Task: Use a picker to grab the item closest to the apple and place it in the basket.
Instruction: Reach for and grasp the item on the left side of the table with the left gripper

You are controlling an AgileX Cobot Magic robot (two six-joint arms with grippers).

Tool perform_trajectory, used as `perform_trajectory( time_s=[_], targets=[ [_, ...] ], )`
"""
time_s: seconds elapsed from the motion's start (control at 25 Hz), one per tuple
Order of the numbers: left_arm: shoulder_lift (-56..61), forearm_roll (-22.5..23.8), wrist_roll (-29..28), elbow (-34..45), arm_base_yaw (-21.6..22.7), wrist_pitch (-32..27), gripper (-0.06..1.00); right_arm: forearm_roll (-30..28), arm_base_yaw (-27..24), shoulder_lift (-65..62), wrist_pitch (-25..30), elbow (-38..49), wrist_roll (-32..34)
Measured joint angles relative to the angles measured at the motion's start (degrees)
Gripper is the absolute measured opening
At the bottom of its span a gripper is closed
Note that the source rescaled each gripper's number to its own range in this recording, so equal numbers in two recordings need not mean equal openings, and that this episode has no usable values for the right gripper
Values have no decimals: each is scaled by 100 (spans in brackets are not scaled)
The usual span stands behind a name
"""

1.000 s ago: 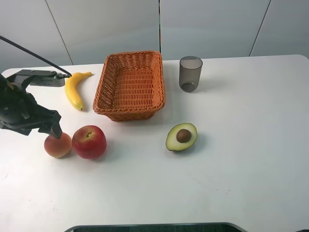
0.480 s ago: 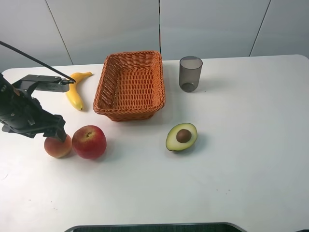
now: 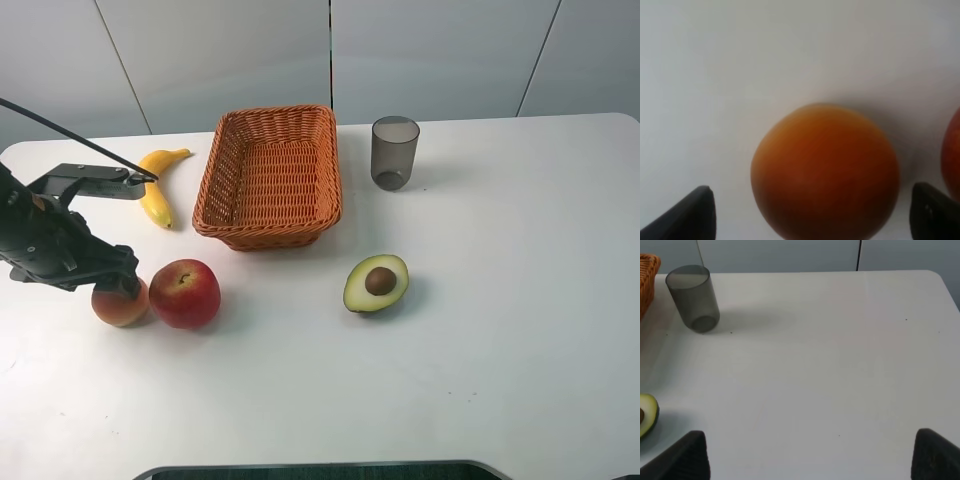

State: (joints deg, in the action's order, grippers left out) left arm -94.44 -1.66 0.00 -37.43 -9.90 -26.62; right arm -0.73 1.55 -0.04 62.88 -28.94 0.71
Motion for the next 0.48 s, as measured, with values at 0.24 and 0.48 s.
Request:
perform_trajectory(
  time_s=[0.24,0.48],
  targets=[
    [-208,-22,0,0,0,117,99,0,0,0,0,0,0],
    [-225,-69,0,0,0,367,99,0,0,0,0,0,0]
  ],
)
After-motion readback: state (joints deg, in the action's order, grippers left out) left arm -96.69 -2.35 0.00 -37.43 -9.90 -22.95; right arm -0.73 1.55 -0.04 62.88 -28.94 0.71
